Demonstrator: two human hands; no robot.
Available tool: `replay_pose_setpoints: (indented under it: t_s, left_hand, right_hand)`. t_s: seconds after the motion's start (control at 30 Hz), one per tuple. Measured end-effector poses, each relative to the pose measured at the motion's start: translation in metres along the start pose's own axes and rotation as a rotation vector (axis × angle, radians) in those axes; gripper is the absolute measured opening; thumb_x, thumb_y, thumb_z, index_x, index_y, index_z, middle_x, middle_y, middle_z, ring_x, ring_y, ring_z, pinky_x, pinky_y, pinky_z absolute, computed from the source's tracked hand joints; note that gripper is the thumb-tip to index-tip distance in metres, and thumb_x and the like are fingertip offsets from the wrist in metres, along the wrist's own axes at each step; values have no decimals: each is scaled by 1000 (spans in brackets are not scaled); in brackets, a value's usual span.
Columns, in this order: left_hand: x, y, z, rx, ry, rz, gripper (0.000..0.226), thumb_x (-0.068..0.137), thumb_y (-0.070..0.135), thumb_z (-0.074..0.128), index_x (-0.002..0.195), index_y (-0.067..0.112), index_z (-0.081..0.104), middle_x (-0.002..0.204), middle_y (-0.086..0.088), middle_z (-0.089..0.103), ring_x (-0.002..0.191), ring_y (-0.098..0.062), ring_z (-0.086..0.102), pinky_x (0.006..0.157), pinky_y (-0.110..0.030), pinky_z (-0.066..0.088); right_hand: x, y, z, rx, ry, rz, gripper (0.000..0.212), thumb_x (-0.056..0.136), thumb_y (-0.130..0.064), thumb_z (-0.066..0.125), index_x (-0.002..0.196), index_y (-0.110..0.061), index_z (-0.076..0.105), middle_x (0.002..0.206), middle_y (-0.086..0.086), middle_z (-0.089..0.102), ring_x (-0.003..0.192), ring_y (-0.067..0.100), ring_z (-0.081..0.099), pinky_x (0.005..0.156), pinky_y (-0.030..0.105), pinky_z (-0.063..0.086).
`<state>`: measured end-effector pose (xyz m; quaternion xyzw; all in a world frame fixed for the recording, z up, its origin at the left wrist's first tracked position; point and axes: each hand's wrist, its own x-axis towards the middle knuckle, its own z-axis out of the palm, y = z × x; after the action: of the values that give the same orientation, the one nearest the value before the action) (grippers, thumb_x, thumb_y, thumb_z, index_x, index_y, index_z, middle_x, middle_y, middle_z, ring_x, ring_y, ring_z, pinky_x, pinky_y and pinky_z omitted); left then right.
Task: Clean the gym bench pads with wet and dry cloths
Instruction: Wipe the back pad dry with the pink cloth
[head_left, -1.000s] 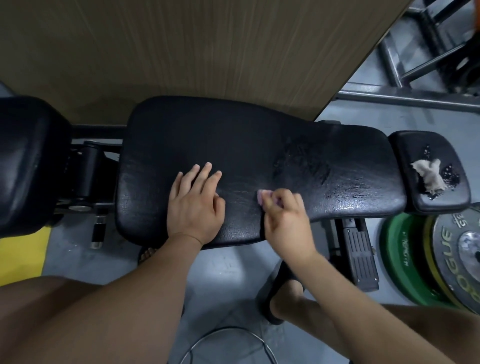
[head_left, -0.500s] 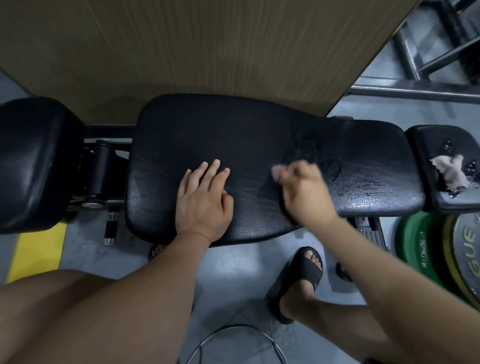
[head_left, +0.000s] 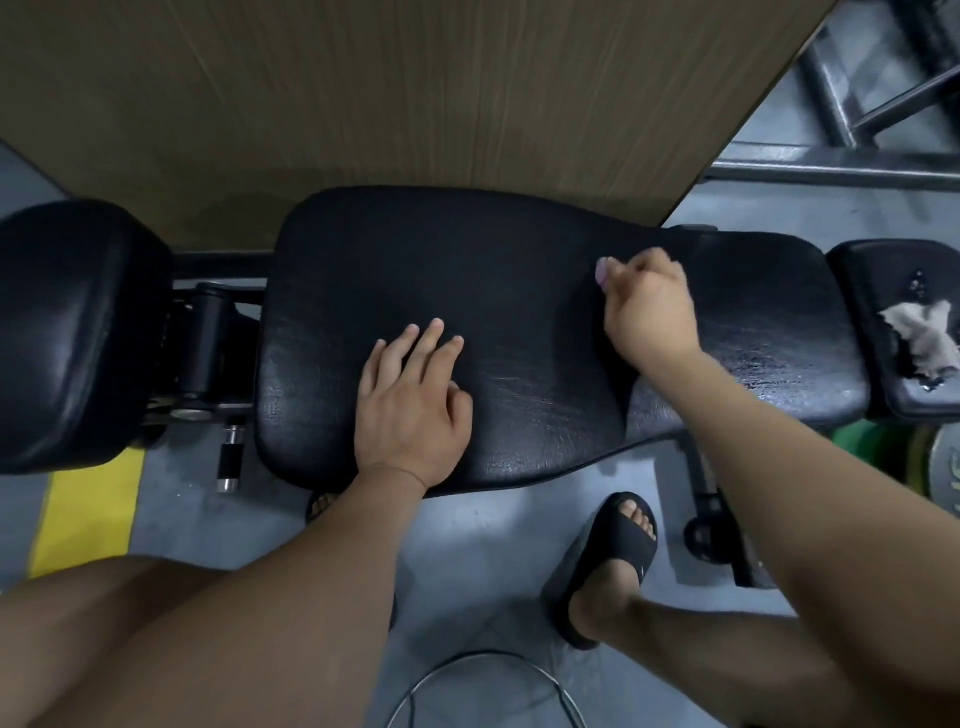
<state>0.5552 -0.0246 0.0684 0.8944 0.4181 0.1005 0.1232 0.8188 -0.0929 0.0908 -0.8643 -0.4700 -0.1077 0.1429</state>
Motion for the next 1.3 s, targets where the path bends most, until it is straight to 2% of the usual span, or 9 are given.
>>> replay_pose_setpoints:
  t_s: [0.07,0.27,0.47,0.67,0.77,0.87,1.03,1.17,1.3]
  left_hand:
    - [0,0,1,-5,2,-2,54,93,32,38,144,25,53,158,4,43,150,-20,28,126,-47,17]
    - [1,0,1,7,6,-6,54,92,32,39,144,26,54,158,4,44,150,-21,29,125,-47,18]
    - [2,0,1,11,-4,-3,54,92,33,38,144,26,53,159,4,42,150,-21,29,125,-47,18]
    - [2,0,1,20,-10,-4,55,92,33,37,144,26,53,159,4,43,149,-21,30,125,-46,17]
    - [2,-1,1,27,-18,-4,55,92,33,37,145,27,52,159,5,42,150,-21,28,126,-45,16]
    - [2,-1,1,30,-19,-2,55,92,33,36,144,27,52,159,5,42,150,-21,28,126,-45,15]
    - [2,0,1,20,-11,-7,56,91,33,37,144,26,54,159,5,43,149,-21,30,125,-47,18]
    - [3,-1,0,15,-19,-2,57,90,34,37,144,26,53,159,5,41,150,-20,29,125,-46,17]
    - [2,0,-1,3,-17,-6,58,89,35,37,144,26,52,160,5,40,150,-20,29,125,-46,18]
  right_hand:
    - [-3,-11,2,6,29,68,20,97,-9,53,89,-7,72,90,17,57,72,37,52,66,34,38]
    - [-35,-19,-5,131,-94,-266,21,101,-16,54,107,-12,73,94,9,55,79,33,50,67,36,44]
    - [32,-8,17,64,36,39,18,96,-8,54,90,-5,71,92,17,57,80,37,54,65,39,50]
    - [9,-17,13,221,-95,-314,18,99,-16,58,103,-10,75,92,10,57,79,32,51,70,36,49]
    - [55,11,24,156,-18,-89,25,101,-21,54,95,-7,74,94,18,56,87,39,54,74,45,53]
    - [63,-16,31,121,-53,112,23,97,-13,48,96,-8,70,103,16,54,97,36,50,75,30,39]
    - [49,-29,37,229,-66,-219,16,99,-13,58,101,-9,73,95,11,56,85,30,51,73,31,47]
    - [90,-37,38,142,-135,181,22,99,-10,48,105,-14,69,115,16,52,106,32,47,79,27,37]
    - [82,-81,49,263,-220,-62,20,97,-10,50,106,-11,67,110,7,49,101,14,40,86,29,44]
